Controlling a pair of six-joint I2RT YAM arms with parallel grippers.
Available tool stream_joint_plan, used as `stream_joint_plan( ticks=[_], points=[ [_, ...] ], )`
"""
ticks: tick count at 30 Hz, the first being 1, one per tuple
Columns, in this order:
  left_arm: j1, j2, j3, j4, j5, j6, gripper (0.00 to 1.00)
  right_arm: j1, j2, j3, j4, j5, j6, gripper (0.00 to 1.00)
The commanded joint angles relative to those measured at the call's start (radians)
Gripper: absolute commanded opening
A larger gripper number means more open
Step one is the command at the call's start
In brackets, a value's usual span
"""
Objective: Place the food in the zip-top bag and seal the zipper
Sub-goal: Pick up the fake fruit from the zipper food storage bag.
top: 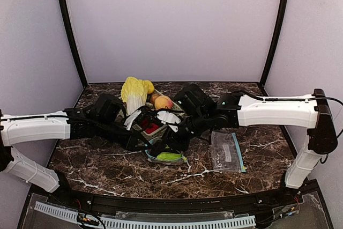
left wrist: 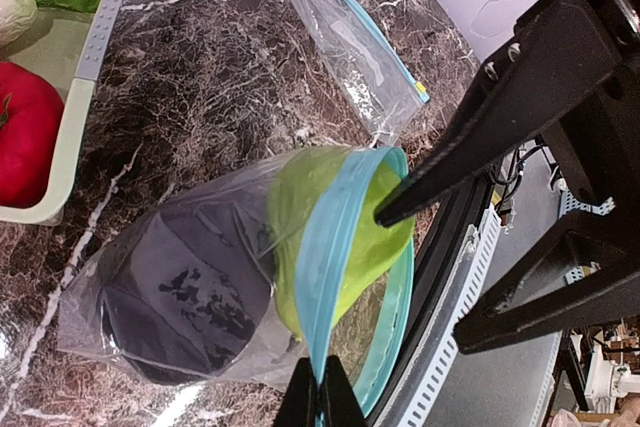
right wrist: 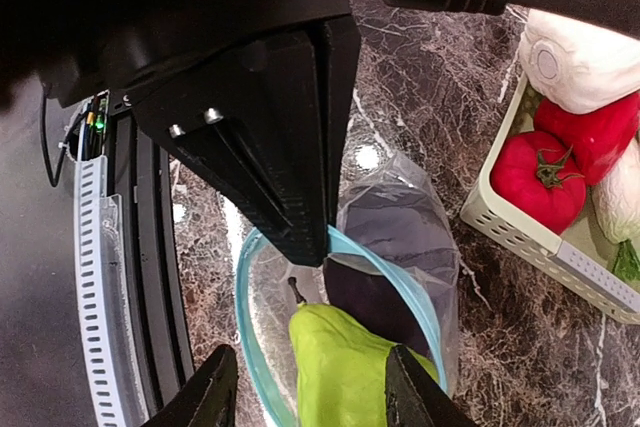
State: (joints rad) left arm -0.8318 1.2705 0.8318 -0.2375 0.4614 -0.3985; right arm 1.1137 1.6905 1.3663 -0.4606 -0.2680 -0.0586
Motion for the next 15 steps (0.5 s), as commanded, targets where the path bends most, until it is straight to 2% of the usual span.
stream_joint_plan(
  ticks=[1,7,15],
  points=[
    [0.011,-0.008,0.007,-0.019,0.028,0.03,0.01,0.004,0.029,-0.037,0.024,0.112,-0.043,0.49],
    [0.021,-0.025,-0.005,-0.014,0.021,0.029,0.01,0.005,0.055,-0.066,-0.004,0.203,-0.092,0.52],
    [0.026,-0.042,-0.021,0.012,0.029,0.012,0.01,0.004,0.071,-0.104,0.01,0.241,-0.135,0.73]
  ],
)
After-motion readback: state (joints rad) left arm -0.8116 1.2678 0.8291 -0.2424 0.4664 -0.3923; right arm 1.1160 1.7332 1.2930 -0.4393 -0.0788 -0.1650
